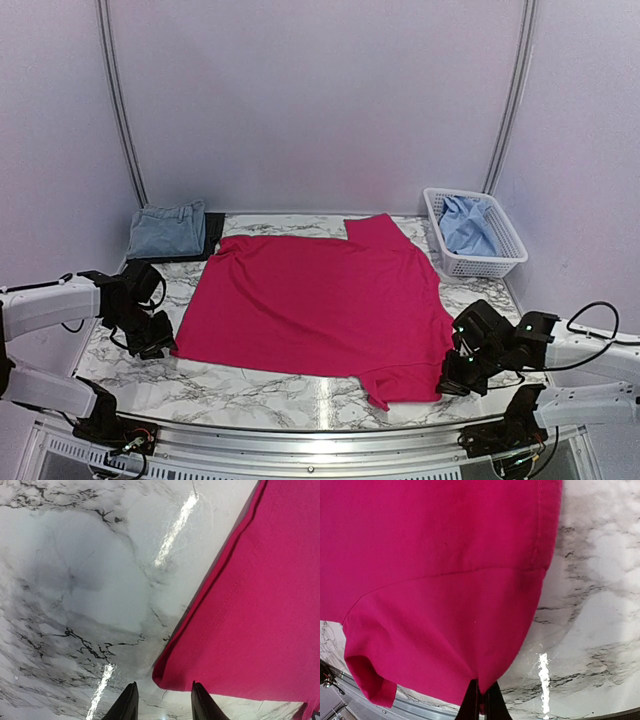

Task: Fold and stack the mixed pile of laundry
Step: Pick up the flattened T-shirt from the center of the board.

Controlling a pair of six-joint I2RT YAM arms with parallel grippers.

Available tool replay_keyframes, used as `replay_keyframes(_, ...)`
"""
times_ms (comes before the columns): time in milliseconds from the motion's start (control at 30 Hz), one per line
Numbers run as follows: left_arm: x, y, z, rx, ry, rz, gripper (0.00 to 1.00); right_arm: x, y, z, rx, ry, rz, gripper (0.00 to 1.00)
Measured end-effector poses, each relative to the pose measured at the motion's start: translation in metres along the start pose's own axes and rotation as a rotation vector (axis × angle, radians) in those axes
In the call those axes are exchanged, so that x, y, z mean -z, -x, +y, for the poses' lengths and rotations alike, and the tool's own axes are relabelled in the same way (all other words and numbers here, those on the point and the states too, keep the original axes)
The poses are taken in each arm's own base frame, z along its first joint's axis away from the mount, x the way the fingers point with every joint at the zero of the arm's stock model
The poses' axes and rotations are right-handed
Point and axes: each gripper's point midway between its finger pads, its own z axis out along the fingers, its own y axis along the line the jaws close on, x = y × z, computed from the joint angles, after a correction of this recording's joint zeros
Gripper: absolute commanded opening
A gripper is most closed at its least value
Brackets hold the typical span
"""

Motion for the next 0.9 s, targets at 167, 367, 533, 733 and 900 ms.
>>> replay_keyframes(167,-0.007,-0.002,-0.001,0.002,-0.006,0.014,0.22,0.003,-0.001,0.000,0.003,0.008,-0.004,0.00)
replay_keyframes(367,-0.010,-0.003,-0.003,0.000,-0.017,0.025,0.00,0.006,-0.001,0.000,0.003,0.019,-0.008,0.00)
replay_keyframes(533,-0.010,-0.013,0.000,0.012,-0.043,0.042,0.00,0.009,-0.006,-0.002,-0.003,0.023,0.007,0.00)
replay_keyframes(733,0.003,-0.025,0.006,0.024,-0.070,0.044,0.00,0.019,-0.013,0.000,-0.019,0.055,0.030,0.00)
replay_keyframes(900,0.016,-0.026,0.006,0.029,-0.069,0.047,0.00,0.034,-0.009,0.012,-0.027,0.080,0.028,0.00)
